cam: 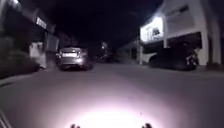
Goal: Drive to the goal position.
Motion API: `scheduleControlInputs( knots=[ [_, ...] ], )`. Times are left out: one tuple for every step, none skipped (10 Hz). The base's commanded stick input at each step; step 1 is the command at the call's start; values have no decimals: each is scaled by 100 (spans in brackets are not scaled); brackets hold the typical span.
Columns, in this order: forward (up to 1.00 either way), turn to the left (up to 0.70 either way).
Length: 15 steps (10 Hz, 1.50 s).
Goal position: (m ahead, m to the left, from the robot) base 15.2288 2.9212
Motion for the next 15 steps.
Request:
scheduleControlInputs(
  knots=[
    [85,0],
    [85,0],
    [85,0],
    [85,0],
    [85,0],
    [85,0],
    [85,0],
    [85,0],
    [85,0],
    [85,0],
    [85,0],
    [85,0],
    [85,0],
    [85,0],
    [85,0]
  ],
)
